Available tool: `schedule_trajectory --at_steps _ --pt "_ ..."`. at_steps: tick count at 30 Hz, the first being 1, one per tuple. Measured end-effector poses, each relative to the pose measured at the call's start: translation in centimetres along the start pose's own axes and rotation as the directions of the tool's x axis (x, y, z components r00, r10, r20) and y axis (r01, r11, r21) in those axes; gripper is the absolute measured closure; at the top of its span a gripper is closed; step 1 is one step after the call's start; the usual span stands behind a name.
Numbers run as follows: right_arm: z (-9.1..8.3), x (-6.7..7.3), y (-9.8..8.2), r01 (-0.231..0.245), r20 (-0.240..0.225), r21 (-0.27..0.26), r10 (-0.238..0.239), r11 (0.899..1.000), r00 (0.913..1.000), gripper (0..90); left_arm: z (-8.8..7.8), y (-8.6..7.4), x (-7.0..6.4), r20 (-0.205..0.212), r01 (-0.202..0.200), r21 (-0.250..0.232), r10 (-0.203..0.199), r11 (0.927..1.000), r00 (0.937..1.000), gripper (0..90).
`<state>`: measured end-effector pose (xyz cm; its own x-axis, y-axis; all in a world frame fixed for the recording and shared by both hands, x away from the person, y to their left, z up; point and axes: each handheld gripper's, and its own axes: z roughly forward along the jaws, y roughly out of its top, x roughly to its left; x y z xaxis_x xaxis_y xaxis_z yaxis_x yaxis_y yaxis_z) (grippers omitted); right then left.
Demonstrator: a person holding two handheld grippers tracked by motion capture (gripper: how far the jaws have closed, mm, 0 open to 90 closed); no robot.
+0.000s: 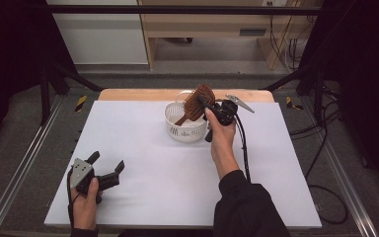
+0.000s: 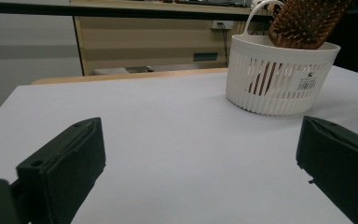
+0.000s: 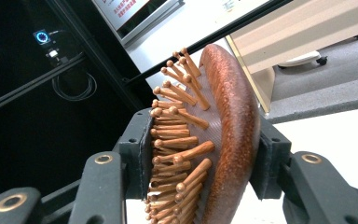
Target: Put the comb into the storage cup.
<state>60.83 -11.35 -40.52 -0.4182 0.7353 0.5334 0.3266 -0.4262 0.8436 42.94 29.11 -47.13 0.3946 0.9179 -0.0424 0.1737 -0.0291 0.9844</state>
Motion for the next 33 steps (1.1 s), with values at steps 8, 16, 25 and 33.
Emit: schedule_trajectory --at_steps 8,16,25,33 --pt "-0.1 -0.1 0.0 0.009 0.001 0.007 -0.009 1.000 1.0000 48.9 0.0 0.0 0.0 0.000 0.002 -0.001 -0.002 1.0000 1.0000 1.3" --pt "-0.2 -0.3 0.1 0.011 0.004 0.020 -0.011 1.000 0.9999 48.2 0.0 0.0 0.0 0.000 0.001 -0.001 -0.001 1.0000 1.0000 1.3" --pt "-0.5 -0.8 0.1 0.001 0.009 0.027 -0.001 1.000 1.0000 46.9 0.0 0.0 0.0 0.000 0.002 -0.001 -0.002 1.0000 1.0000 1.3" --pt "-0.7 -1.3 0.1 -0.004 0.016 0.049 0.003 0.999 0.9999 45.6 0.1 -0.1 0.0 0.000 0.005 0.002 -0.005 1.0000 1.0000 1.3"
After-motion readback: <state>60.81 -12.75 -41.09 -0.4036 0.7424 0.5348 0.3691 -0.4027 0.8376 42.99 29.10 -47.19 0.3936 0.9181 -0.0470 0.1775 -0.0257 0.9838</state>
